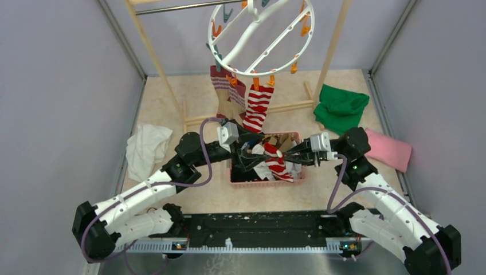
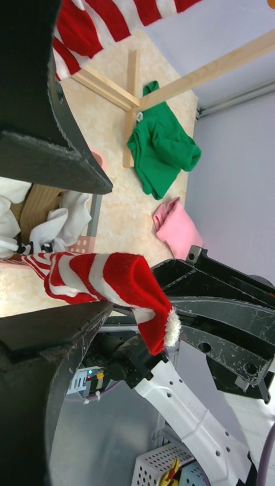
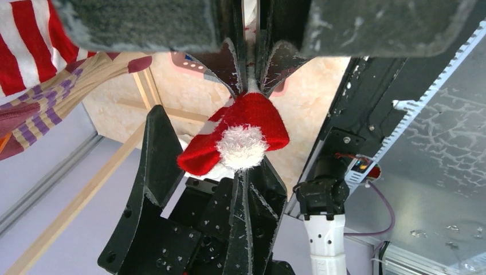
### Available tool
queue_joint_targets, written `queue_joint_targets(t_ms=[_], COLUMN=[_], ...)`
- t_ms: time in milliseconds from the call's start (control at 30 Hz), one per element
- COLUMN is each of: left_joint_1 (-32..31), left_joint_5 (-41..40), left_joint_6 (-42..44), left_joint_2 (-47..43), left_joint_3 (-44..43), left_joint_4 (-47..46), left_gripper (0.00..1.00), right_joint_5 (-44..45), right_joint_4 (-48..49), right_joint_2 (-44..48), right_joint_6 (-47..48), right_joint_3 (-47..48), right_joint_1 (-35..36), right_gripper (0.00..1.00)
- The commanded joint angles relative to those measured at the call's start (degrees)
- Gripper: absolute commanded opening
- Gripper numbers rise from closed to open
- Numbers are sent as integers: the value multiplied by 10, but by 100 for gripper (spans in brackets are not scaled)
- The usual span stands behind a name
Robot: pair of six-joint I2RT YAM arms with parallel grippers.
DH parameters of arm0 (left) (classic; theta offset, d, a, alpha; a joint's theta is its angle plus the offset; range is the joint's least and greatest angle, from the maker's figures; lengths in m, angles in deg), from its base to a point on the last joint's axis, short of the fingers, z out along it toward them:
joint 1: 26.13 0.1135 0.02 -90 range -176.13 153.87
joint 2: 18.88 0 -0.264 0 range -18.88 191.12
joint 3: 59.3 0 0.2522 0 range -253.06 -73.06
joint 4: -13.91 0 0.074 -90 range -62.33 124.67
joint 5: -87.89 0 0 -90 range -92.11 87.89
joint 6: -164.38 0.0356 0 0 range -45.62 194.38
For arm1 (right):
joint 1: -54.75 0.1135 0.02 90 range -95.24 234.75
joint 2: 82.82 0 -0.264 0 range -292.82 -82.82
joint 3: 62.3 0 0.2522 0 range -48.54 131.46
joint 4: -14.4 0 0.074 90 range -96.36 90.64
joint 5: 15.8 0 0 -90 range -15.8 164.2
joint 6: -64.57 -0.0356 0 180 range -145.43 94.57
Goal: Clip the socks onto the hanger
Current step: Pick up the sock from the bin.
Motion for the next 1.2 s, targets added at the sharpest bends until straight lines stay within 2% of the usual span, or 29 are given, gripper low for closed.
queue_joint_targets(t_ms=[0, 167, 300, 433, 567, 700, 733, 1167], left_joint_1=[0, 1, 1, 0, 1, 4, 4, 8], left_joint_5=[37, 49, 58, 65, 46, 16, 10, 6], left_joint_6=[-21, -36, -38, -35, -29, -38, -41, -42], left_joint_2=[16, 28, 30, 25, 8, -10, -13, -16], left_joint_3=[-5, -4, -5, -3, 3, 15, 18, 25], left_joint_4=[-91, -120, -127, -126, -105, -98, -98, -101], left_gripper=[72, 55, 32, 0, 0, 0, 0, 0], right_joint_5=[-16, -14, -10, 1, 25, 53, 58, 90], right_joint_4=[33, 39, 40, 32, 25, 23, 24, 76], right_joint_2=[0, -1, -1, 0, 4, 13, 15, 16], right_joint_6=[-5, -9, -13, -17, -37, -59, -61, -114], right_joint_3=[-2, -4, -5, -4, -1, 1, 0, -1], right_joint_1=[8, 8, 8, 7, 2, -4, -4, -5], right_gripper=[5, 5, 5, 5, 10, 36, 39, 39])
